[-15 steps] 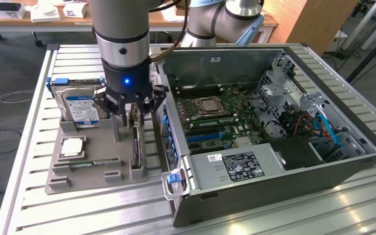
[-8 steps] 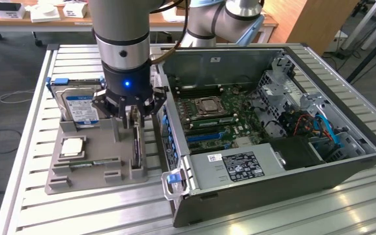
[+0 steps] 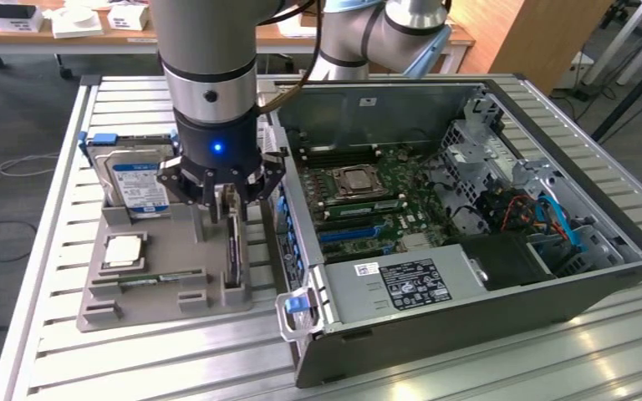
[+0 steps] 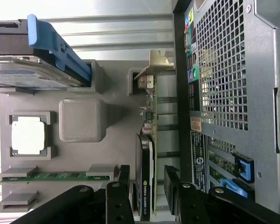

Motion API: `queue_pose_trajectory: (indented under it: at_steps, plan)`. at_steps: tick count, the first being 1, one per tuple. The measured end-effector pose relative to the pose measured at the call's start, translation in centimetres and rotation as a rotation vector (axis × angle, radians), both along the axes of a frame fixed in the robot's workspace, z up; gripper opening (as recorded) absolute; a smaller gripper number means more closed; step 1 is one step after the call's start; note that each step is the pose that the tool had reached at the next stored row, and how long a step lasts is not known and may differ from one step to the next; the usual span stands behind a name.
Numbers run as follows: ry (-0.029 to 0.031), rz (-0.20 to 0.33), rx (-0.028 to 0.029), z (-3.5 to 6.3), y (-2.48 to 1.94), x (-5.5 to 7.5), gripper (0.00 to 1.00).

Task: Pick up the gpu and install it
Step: 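Pick up the gpu and move the gpu toward the slot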

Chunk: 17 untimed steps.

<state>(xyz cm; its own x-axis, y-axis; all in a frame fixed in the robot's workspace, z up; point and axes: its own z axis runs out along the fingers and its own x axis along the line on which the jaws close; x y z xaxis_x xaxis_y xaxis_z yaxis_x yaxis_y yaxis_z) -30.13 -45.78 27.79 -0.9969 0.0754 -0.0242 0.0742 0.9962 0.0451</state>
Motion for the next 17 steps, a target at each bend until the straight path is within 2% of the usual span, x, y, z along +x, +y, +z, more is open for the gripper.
queue_pose_trajectory:
  at_steps: [17]
  plan:
    - [0.0003,0.000,0.0001,-0.62,-0.44,0.23,0.43]
